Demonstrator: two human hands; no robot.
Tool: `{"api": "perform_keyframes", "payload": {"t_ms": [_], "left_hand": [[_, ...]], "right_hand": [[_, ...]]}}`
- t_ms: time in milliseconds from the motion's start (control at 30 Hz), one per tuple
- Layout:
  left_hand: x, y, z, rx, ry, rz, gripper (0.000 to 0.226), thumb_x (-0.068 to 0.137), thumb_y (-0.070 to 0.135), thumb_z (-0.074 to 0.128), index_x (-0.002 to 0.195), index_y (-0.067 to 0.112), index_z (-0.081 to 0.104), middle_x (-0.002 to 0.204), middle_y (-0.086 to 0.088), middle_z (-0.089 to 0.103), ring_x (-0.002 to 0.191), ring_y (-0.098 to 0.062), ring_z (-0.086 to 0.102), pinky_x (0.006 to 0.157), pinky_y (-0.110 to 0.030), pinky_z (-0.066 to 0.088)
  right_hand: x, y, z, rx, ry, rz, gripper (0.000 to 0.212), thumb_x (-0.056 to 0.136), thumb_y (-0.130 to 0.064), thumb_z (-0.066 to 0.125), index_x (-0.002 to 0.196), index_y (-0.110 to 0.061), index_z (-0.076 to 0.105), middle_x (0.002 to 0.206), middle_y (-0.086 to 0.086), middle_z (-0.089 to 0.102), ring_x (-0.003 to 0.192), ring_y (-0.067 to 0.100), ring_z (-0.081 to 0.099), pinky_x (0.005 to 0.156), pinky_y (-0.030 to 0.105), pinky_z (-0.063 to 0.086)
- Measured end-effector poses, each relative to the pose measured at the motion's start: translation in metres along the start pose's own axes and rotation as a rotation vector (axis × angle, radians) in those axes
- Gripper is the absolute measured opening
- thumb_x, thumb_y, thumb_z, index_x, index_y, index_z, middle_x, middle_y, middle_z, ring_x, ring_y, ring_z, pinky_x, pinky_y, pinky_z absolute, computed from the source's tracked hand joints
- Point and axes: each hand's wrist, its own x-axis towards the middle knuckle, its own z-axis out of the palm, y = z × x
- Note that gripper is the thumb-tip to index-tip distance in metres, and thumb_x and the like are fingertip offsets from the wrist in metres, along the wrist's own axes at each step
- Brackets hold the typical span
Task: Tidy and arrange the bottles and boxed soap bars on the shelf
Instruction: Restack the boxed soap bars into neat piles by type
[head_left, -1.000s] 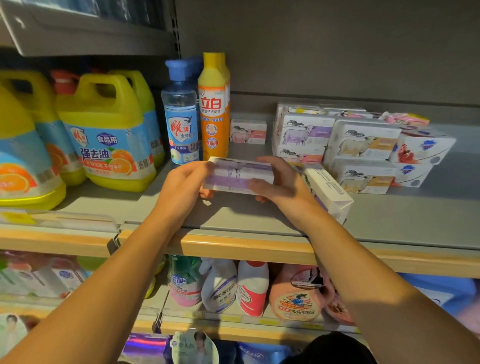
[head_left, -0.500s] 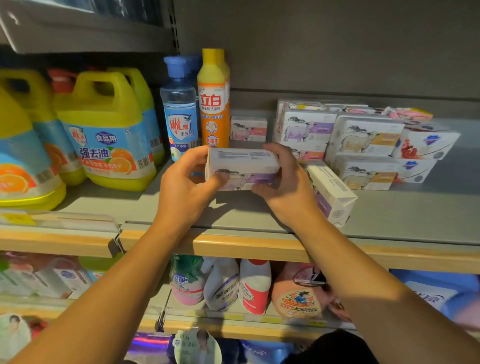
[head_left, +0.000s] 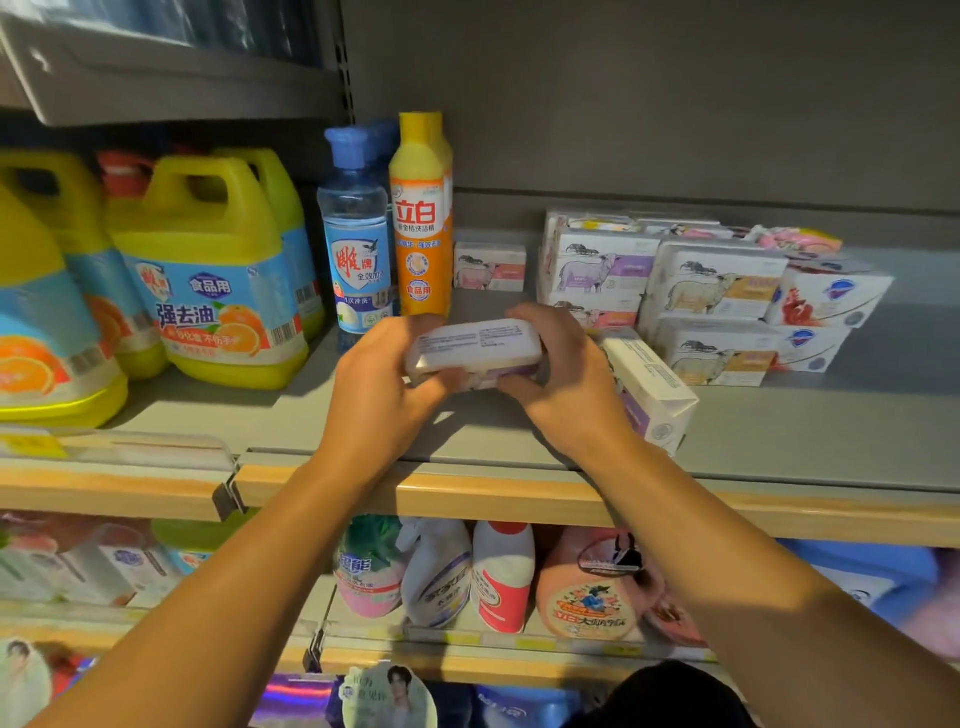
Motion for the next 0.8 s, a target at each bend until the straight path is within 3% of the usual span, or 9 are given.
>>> {"api": "perform_keyframes", "payload": {"t_ms": [167,300,500,700,800], "left_hand": [[0.009,-0.005,0.009,0.087,-0.159,-0.033,0.045,0.083,0.030,0.075,0.125,0.021,0.063,0.116,0.000,0.063,0.100,-0.009,0.052,0.074,-0.015,0.039],[0.019,0.000,0.023,0.116,-0.191,0.007,0.047,0.083,0.026,0.076,0.127,0.014,0.063,0.120,-0.007,0.060,0.102,-0.015,0.054,0.076,-0.004,0.033],[0.039,0.011,0.039,0.351,-0.348,0.157,0.058,0.085,0.033,0.073,0.136,0.014,0.055,0.133,-0.007,0.056,0.120,-0.028,0.050,0.099,-0.035,0.043],[0.054,0.010,0.044,0.542,-0.406,0.105,0.057,0.092,0.033,0.066,0.141,0.011,0.049,0.137,-0.011,0.056,0.124,-0.031,0.050,0.101,-0.041,0.045],[0.056,0.008,0.049,0.595,-0.383,0.121,0.054,0.092,0.028,0.066,0.139,0.007,0.052,0.136,-0.014,0.058,0.126,-0.034,0.049,0.104,-0.043,0.044]], "right_hand": [[-0.005,0.013,-0.024,-0.094,-0.148,0.050,0.050,0.081,-0.028,0.075,0.127,-0.022,0.056,0.116,0.000,0.063,0.105,0.018,0.058,0.087,0.038,0.050],[-0.002,0.025,-0.035,-0.159,-0.179,0.089,0.050,0.082,-0.031,0.075,0.127,-0.028,0.053,0.120,-0.006,0.062,0.105,0.013,0.056,0.083,0.029,0.045],[0.007,0.034,-0.038,-0.186,-0.206,0.131,0.056,0.082,-0.040,0.074,0.131,-0.027,0.051,0.123,-0.002,0.063,0.111,0.021,0.057,0.090,0.041,0.051],[-0.009,0.031,-0.044,-0.122,-0.224,0.189,0.067,0.083,-0.039,0.073,0.139,-0.027,0.038,0.137,-0.004,0.052,0.123,0.018,0.051,0.099,0.039,0.046],[-0.018,0.018,-0.059,-0.268,-0.192,0.045,0.056,0.086,-0.039,0.066,0.135,-0.025,0.045,0.136,-0.006,0.049,0.122,0.019,0.048,0.095,0.038,0.045]]}}
